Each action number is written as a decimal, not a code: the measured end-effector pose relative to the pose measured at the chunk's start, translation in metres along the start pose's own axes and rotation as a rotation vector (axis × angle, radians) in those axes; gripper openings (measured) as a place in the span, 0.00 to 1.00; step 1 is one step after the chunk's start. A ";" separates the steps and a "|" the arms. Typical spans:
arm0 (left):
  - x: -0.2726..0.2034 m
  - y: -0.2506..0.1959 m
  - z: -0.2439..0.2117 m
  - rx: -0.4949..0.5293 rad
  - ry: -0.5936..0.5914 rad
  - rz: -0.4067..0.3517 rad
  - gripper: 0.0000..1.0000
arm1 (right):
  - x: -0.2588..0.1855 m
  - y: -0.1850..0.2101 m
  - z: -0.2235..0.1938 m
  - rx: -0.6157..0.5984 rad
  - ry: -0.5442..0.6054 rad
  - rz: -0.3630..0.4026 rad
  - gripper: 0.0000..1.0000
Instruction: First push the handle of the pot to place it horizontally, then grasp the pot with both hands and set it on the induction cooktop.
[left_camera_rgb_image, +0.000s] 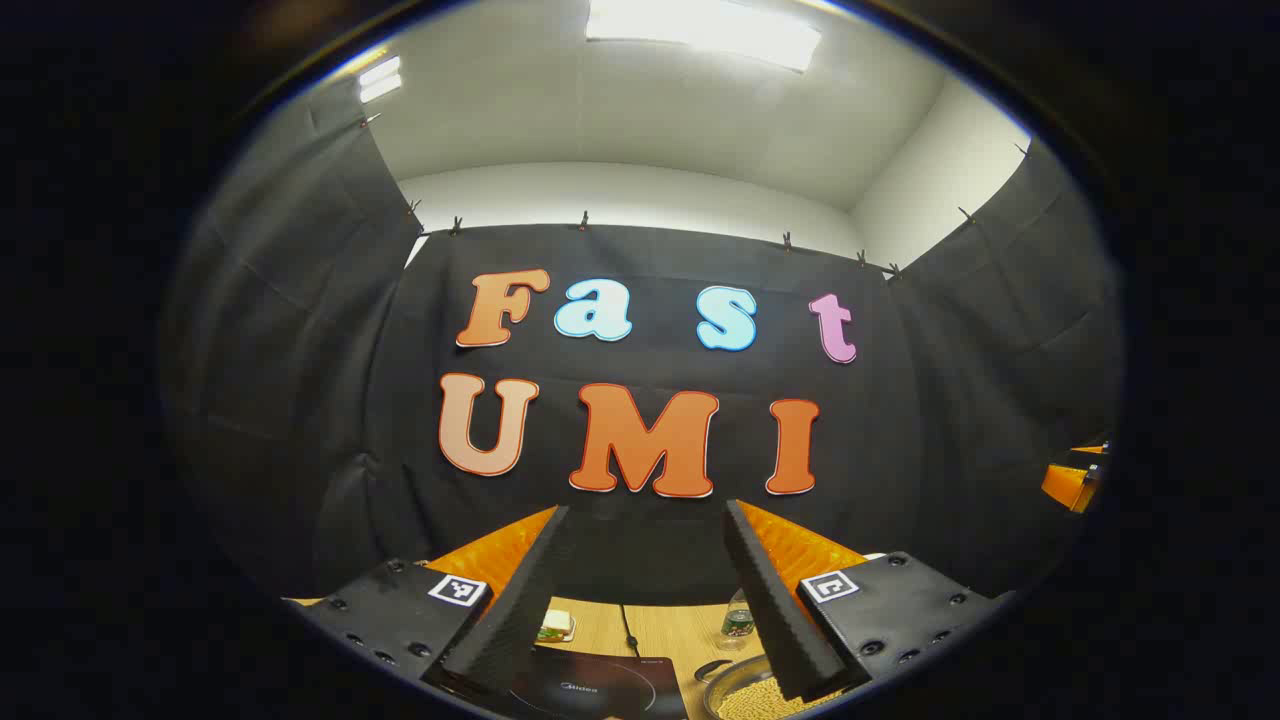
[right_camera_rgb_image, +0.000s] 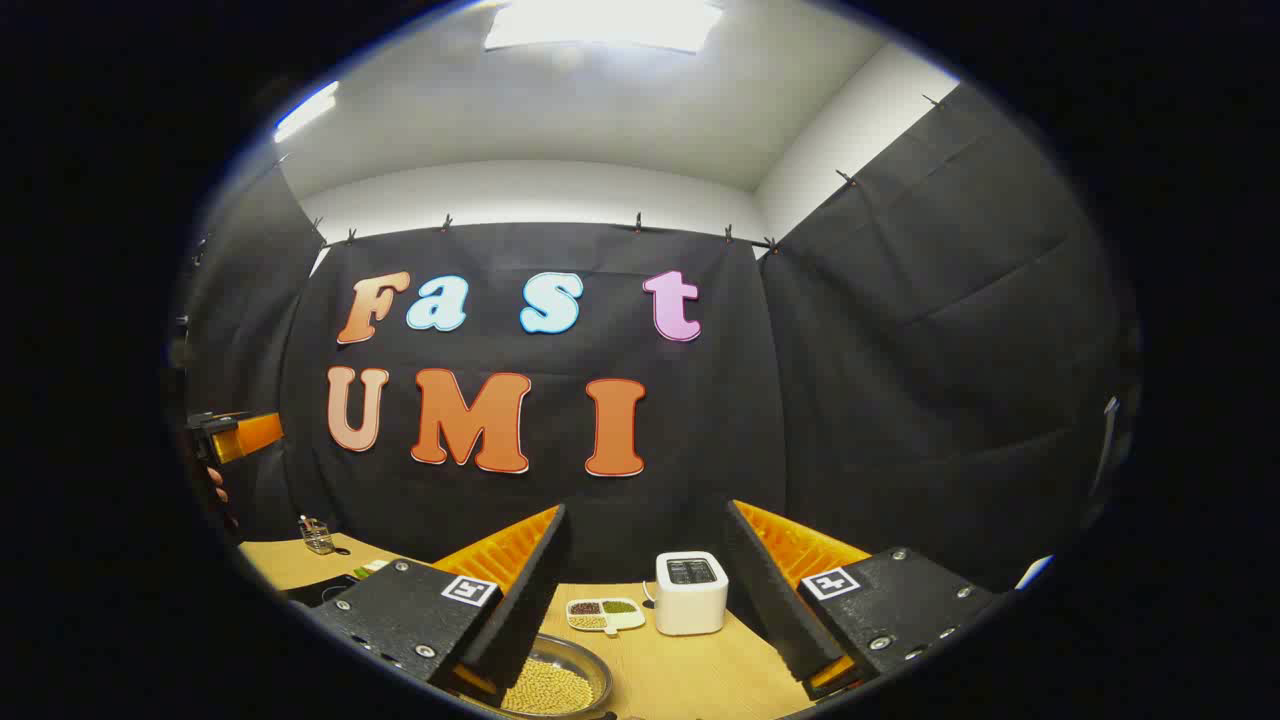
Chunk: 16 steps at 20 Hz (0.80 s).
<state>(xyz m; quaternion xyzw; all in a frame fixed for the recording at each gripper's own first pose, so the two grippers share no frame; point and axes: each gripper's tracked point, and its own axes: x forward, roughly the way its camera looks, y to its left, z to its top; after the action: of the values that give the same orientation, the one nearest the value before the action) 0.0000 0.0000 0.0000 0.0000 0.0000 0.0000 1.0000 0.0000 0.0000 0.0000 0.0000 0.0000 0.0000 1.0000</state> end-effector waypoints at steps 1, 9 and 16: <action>-0.001 0.000 0.000 0.001 -0.001 0.000 0.98 | 0.000 0.000 0.001 0.002 -0.002 0.000 0.95; -0.005 0.004 0.008 0.010 -0.025 0.000 1.00 | 0.003 0.010 0.001 -0.002 -0.007 0.031 0.95; -0.010 0.012 0.014 0.022 -0.042 0.005 1.00 | 0.002 0.020 0.003 -0.005 -0.014 0.050 0.95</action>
<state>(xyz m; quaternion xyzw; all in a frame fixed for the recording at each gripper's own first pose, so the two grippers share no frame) -0.0101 0.0118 0.0145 0.0108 -0.0210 0.0027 0.9997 0.0018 0.0196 0.0034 -0.0025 -0.0069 0.0251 0.9997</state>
